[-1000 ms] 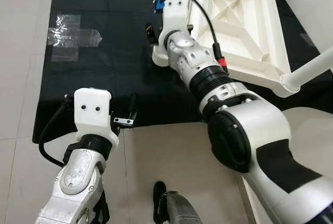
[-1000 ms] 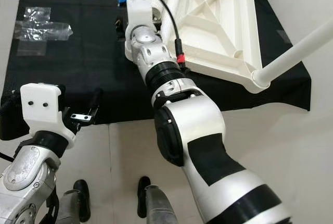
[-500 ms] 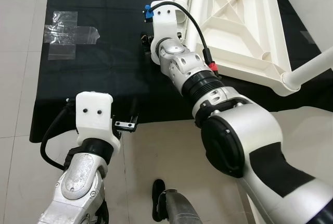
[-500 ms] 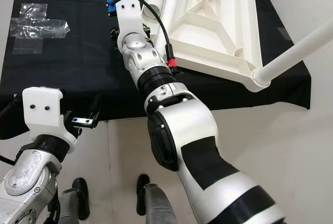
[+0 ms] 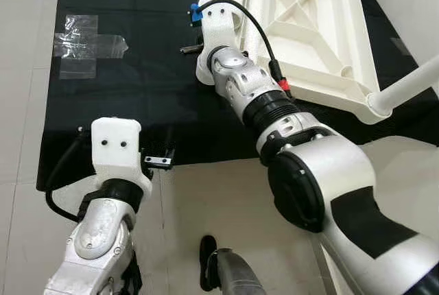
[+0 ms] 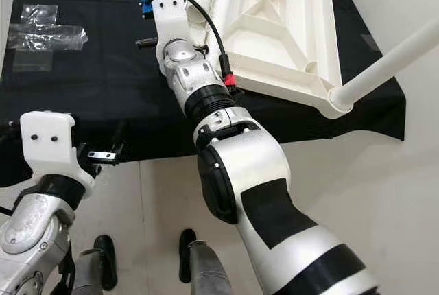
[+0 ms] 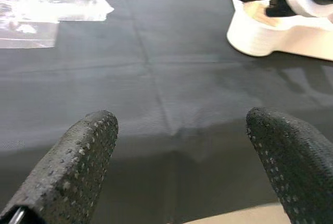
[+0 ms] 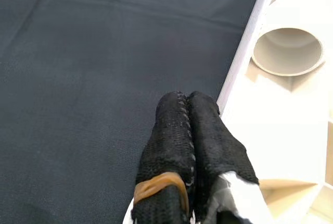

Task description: Building children table

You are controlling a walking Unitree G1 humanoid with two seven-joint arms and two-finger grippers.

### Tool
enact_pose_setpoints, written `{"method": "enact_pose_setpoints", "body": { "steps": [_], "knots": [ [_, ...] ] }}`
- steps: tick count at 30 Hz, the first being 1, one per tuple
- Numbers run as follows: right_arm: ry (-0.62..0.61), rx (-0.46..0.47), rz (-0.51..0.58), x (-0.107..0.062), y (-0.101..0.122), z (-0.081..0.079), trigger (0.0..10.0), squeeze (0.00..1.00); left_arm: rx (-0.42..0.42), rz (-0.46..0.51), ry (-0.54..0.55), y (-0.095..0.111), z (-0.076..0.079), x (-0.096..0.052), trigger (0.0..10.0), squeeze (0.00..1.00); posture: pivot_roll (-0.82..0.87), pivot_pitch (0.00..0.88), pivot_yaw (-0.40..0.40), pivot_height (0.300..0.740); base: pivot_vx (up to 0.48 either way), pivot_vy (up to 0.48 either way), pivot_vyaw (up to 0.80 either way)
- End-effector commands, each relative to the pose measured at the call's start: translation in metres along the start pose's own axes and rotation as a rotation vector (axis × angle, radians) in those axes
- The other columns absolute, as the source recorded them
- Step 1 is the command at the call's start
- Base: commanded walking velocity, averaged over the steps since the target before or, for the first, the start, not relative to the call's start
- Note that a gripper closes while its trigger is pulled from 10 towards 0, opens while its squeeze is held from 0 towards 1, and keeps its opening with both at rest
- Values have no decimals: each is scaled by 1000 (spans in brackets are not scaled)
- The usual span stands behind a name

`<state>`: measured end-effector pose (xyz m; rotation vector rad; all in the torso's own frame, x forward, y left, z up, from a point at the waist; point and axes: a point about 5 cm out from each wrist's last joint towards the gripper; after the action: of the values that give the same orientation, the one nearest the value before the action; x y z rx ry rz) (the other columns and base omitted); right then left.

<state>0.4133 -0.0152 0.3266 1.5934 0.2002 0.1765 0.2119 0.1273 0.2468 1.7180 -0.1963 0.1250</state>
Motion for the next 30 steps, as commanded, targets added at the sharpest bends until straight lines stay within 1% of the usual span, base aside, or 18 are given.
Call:
{"method": "enact_pose_setpoints", "body": {
  "steps": [1,2,3,4,5,6,7,9,11,14,15,16,18,19,20,21,24,30],
  "knots": [
    [30,55,-22,1,-12,6,10000,0,8,-6,-6,-1,1,-1,10000,0,-31,423,-252,740,0,0,0],
    [30,55,-22,1,-12,6,10000,0,8,-6,-6,-1,1,-1,10000,0,-31,423,-252,740,0,0,0],
    [56,110,56,1,3,8,10000,0,6,-1,-7,0,1,1,10000,0,-27,412,-248,740,0,0,0],
    [56,110,56,1,3,8,10000,0,6,-1,-7,0,1,1,10000,0,-27,412,-248,740,0,0,0],
    [78,158,169,-1,22,13,10000,0,7,12,-10,1,1,3,10000,0,-23,399,-240,740,0,0,0],
    [78,158,169,-1,22,13,10000,0,7,12,-10,1,1,3,10000,0,-23,399,-240,740,0,0,0],
    [93,215,327,-7,45,25,10000,0,6,38,-16,5,2,8,10000,0,-16,388,-226,740,0,0,-788],
    [93,222,358,-8,48,29,10000,0,7,44,-19,7,2,9,10000,0,-16,388,-226,740,0,0,-788],
    [105,219,386,-10,47,32,10000,0,10,55,-19,8,1,12,10000,0,-10,366,-210,740,0,0,-775],
    [143,197,491,-27,36,42,10000,0,26,84,-30,11,1,20,10000,0,1,328,-181,740,0,0,-517],
    [143,197,491,-27,36,42,10000,0,26,84,-30,11,1,20,10000,0,1,328,-181,740,0,0,0],
    [168,189,522,-38,31,42,10000,0,32,93,-32,12,0,23,10000,0,6,309,-172,740,0,0,0],
    [189,185,542,-45,28,40,10000,0,36,97,-33,12,0,25,10000,0,6,309,-172,740,0,0,0],
    [236,155,582,-58,25,36,10000,0,51,112,-34,14,0,28,10000,0,17,283,-167,740,0,0,0],
    [236,155,582,-58,25,36,10000,0,51,112,-34,14,0,28,10000,0,17,283,-167,740,0,0,0],
    [288,151,606,-68,20,32,10000,0,70,138,-35,19,-1,31,10000,0,19,266,-163,740,0,0,0],
    [343,131,651,-83,14,27,10000,0,90,185,-30,28,-2,34,10000,0,23,255,-160,740,0,0,0],
    [301,67,656,-86,5,32,10000,0,113,222,-16,33,-5,40,10000,0,37,225,-157,740,231,0,133]
  ]
}}
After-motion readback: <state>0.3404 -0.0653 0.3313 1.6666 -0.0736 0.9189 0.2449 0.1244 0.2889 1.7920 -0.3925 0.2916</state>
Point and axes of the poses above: a point about 5 cm out from each wrist's last joint towards the gripper, its own x axis pointing out of the wrist towards the gripper, its own y axis along the axis of the wrist's last joint, z = x × y, and after that the axes turned 9 degrees about x, right-handed
